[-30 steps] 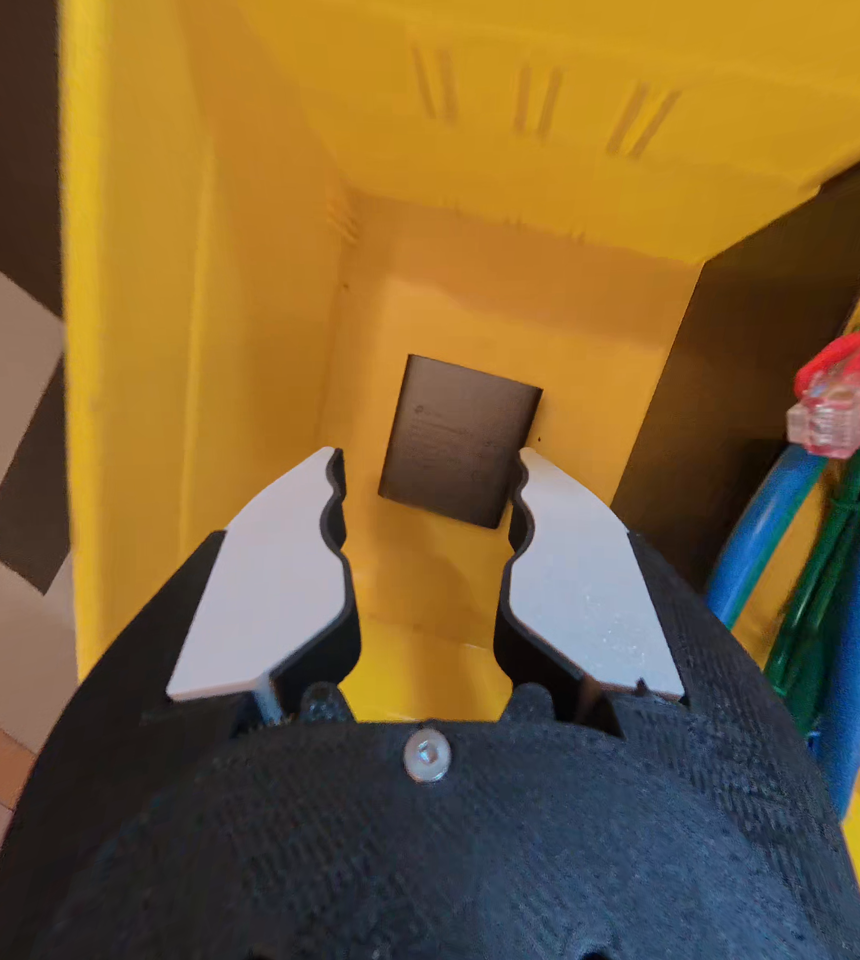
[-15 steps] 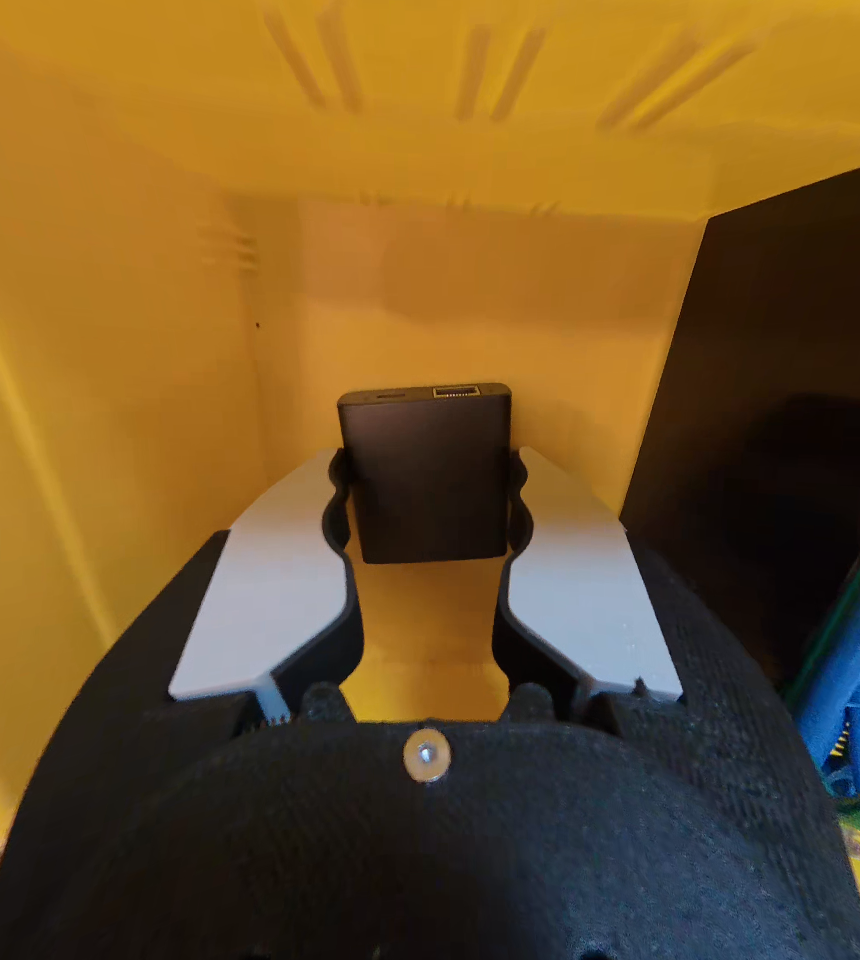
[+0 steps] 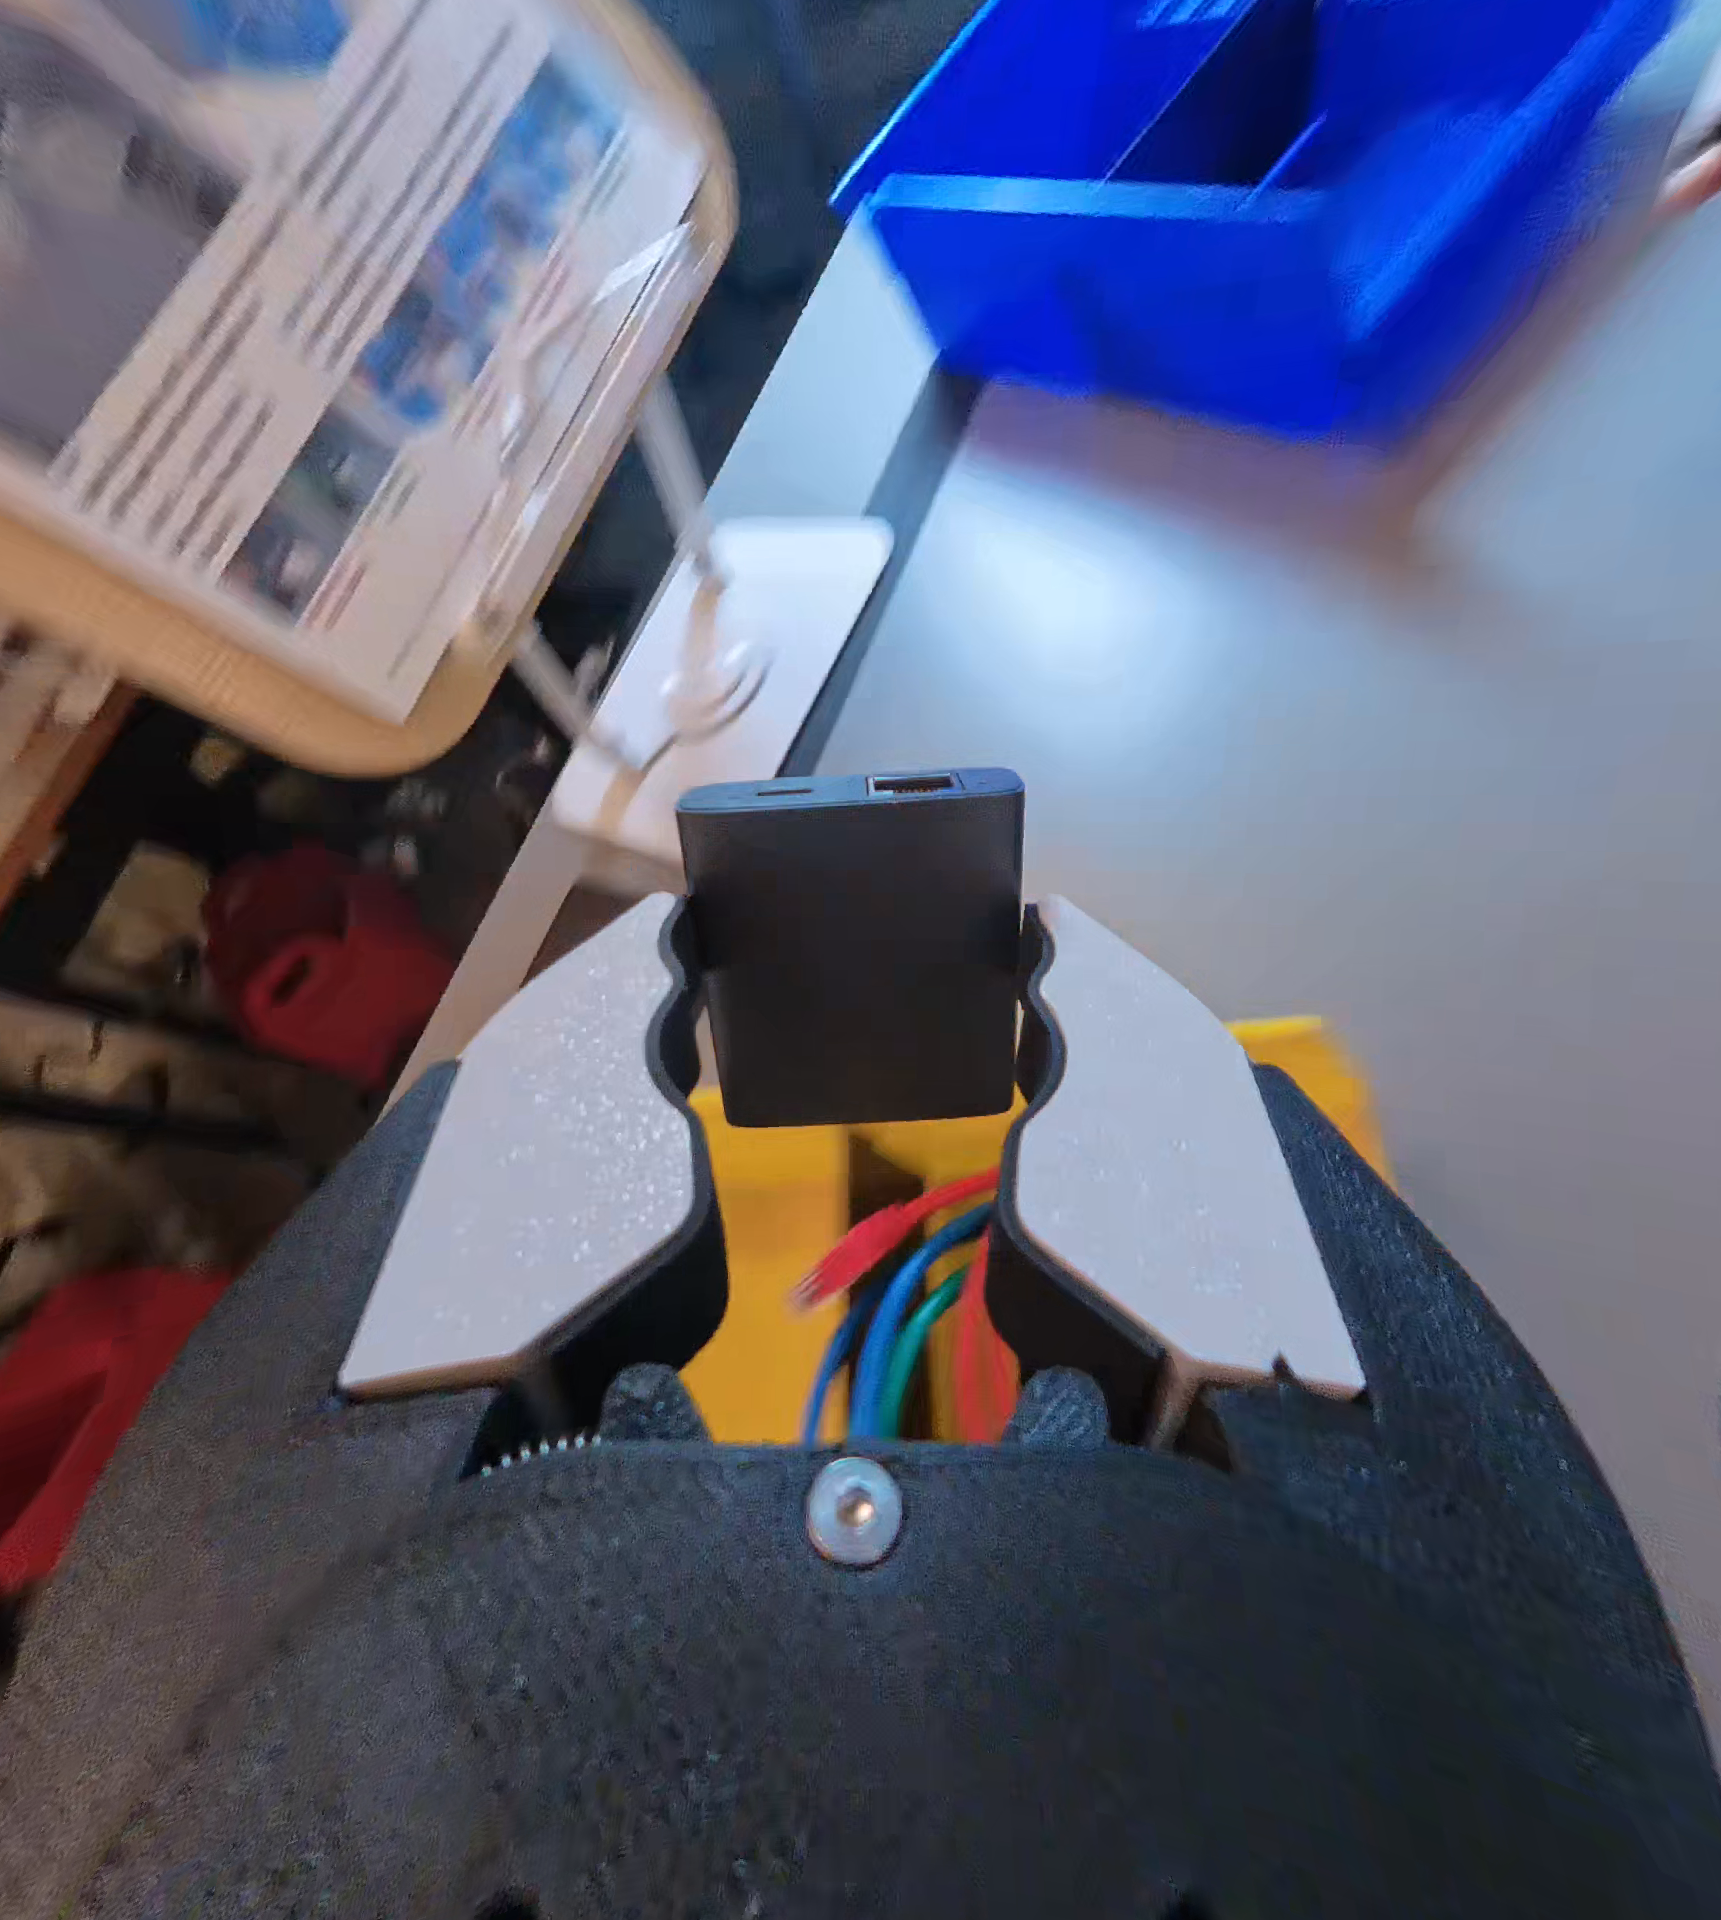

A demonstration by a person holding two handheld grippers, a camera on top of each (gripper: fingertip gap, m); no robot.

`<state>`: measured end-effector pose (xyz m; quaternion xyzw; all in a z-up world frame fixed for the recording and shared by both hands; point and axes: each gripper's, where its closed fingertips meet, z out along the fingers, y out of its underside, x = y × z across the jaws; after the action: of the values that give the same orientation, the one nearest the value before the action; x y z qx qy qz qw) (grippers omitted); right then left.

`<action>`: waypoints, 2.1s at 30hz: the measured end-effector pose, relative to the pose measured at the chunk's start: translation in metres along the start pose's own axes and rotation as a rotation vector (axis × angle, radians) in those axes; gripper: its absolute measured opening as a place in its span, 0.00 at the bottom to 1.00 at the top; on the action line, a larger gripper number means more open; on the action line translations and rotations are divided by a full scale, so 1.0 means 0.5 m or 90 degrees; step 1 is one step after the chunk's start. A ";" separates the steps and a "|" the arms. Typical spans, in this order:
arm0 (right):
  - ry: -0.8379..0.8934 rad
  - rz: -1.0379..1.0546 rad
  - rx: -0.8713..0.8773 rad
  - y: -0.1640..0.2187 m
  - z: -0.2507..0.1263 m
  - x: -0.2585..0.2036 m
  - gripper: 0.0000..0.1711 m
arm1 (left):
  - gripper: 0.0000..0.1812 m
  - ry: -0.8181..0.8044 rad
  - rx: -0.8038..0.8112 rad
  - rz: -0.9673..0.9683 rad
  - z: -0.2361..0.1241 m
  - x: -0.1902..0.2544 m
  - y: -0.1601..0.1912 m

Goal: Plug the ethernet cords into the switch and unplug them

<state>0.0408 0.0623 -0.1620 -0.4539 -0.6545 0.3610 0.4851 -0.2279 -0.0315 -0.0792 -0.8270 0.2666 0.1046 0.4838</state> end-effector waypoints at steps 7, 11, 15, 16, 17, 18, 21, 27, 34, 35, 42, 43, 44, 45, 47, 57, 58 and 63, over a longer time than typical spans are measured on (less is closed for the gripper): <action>-0.086 -0.055 0.054 -0.088 0.016 -0.128 0.26 | 0.33 0.151 0.211 0.044 0.048 0.383 -0.148; -0.190 0.040 0.088 -0.115 0.014 -0.203 0.29 | 0.33 0.208 0.265 0.048 0.067 0.507 -0.167; -0.313 0.036 0.132 -0.106 -0.010 -0.237 0.30 | 0.33 0.339 0.331 0.017 0.046 0.557 -0.158; -0.320 0.018 0.137 -0.101 -0.013 -0.237 0.31 | 0.33 0.378 0.342 -0.002 0.040 0.567 -0.154; -0.316 -0.018 0.151 -0.100 -0.016 -0.239 0.31 | 0.33 0.417 0.350 -0.016 0.035 0.579 -0.148; -0.315 -0.062 0.161 -0.099 -0.019 -0.247 0.31 | 0.32 0.463 0.352 -0.030 0.029 0.593 -0.141; -0.332 -0.184 0.150 -0.092 -0.023 -0.296 0.32 | 0.32 0.579 0.327 -0.057 0.021 0.632 -0.120; -0.380 -0.344 0.132 -0.056 -0.022 -0.367 0.21 | 0.33 0.719 0.236 -0.040 0.025 0.696 -0.086; -0.299 -0.238 0.037 -0.029 -0.003 -0.281 0.13 | 0.19 0.493 0.267 -0.055 0.070 0.612 -0.100; -0.283 -0.205 0.023 -0.025 0.003 -0.263 0.12 | 0.20 0.429 0.253 -0.027 0.086 0.600 -0.095; -0.288 -0.120 0.000 -0.025 0.014 -0.259 0.12 | 0.13 0.244 0.192 0.109 0.134 0.582 -0.077; -0.284 -0.113 0.020 -0.036 0.011 -0.257 0.12 | 0.12 0.243 0.213 0.105 0.127 0.579 -0.085; -0.283 -0.094 0.048 -0.050 0.006 -0.255 0.12 | 0.11 0.245 0.240 0.100 0.117 0.576 -0.096; -0.286 -0.078 0.076 -0.064 -0.001 -0.251 0.12 | 0.11 0.245 0.268 0.092 0.106 0.572 -0.107; -0.280 -0.081 0.111 -0.079 -0.014 -0.240 0.19 | 0.11 0.245 0.318 0.074 0.087 0.561 -0.124; -0.271 -0.157 0.140 -0.083 -0.011 -0.264 0.12 | 0.11 0.290 0.412 0.030 0.049 0.564 -0.153; -0.260 -0.160 0.136 -0.082 -0.012 -0.256 0.12 | 0.12 0.277 0.393 0.031 0.059 0.560 -0.146; -0.246 -0.217 0.084 -0.042 -0.006 -0.254 0.12 | 0.18 0.268 0.313 0.025 0.095 0.570 -0.121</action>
<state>0.0535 -0.0644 -0.1810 -0.2270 -0.7771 0.3961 0.4332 0.0472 -0.0641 -0.1810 -0.6837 0.3941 -0.1267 0.6010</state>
